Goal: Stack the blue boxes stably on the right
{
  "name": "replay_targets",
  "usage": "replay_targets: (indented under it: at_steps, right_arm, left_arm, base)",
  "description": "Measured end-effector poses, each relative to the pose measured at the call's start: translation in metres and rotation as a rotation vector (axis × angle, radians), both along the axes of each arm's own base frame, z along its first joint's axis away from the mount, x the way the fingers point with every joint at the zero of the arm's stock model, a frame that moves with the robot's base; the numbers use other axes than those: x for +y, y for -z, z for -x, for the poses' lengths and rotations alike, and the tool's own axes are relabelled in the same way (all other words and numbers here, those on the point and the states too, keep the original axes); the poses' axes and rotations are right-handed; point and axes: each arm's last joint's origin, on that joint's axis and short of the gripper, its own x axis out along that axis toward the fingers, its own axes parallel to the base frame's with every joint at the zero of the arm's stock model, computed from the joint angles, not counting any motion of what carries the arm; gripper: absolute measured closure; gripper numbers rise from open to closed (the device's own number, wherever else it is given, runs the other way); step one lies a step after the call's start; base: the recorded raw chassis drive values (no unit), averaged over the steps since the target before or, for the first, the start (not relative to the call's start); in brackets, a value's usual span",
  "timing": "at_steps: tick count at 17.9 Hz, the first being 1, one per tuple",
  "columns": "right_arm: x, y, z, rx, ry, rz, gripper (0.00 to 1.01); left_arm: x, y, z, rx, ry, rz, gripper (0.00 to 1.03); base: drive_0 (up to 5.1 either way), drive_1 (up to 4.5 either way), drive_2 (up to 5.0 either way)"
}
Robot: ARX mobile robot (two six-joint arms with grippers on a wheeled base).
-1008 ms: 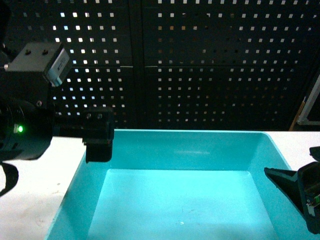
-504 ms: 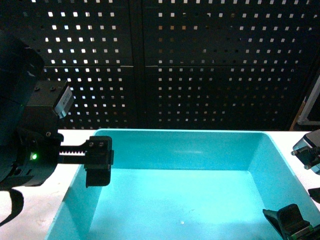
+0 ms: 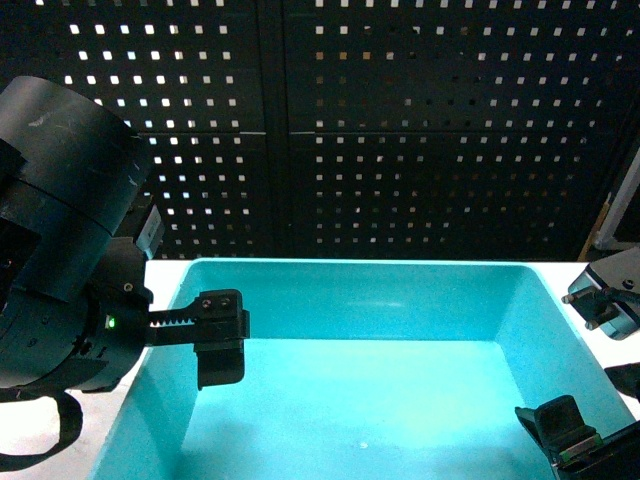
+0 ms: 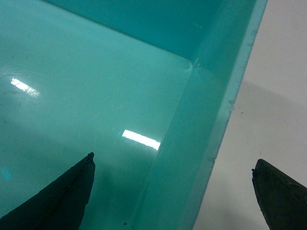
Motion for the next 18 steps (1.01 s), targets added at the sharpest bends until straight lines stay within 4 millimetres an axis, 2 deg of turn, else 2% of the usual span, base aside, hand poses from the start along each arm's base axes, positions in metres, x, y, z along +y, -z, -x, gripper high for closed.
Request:
replay_targets:
  at_steps: [2,3,10,12,14,18]
  right_arm:
    - [-0.002,0.001,-0.001,-0.003,0.006,0.000,0.03]
    - [-0.002,0.002,0.000,-0.013,0.013,0.002,0.07]
    - [-0.003,0.005,0.006,-0.042,0.045,0.010,0.73]
    - [-0.003,0.005,0.006,-0.037,0.082,-0.028,0.86]
    - [-0.001,0.005,0.008,-0.038,0.106,-0.068,0.93]
    - [0.000,0.005,0.009,-0.045,0.113,-0.077,0.94]
  left_arm:
    - [0.000,0.000,0.000,-0.003,-0.016,0.013,0.05]
    - [0.000,0.000,0.000,-0.004,-0.022,0.016,0.05]
    - [-0.009,0.001,0.007,0.013,-0.059,0.066,0.05]
    - [-0.010,0.003,0.008,0.003,-0.061,0.076,0.05]
    - [-0.012,0.008,0.010,0.031,-0.079,0.082,0.05]
    - [-0.017,0.018,0.018,0.074,-0.117,0.097,0.05]
  base:
    - [0.0,0.00,0.0]
    - [0.0,0.00,0.0]
    - [0.0,0.00,0.0]
    - [0.0,0.00,0.0]
    - [0.0,0.00,0.0]
    - [0.0,0.00,0.0]
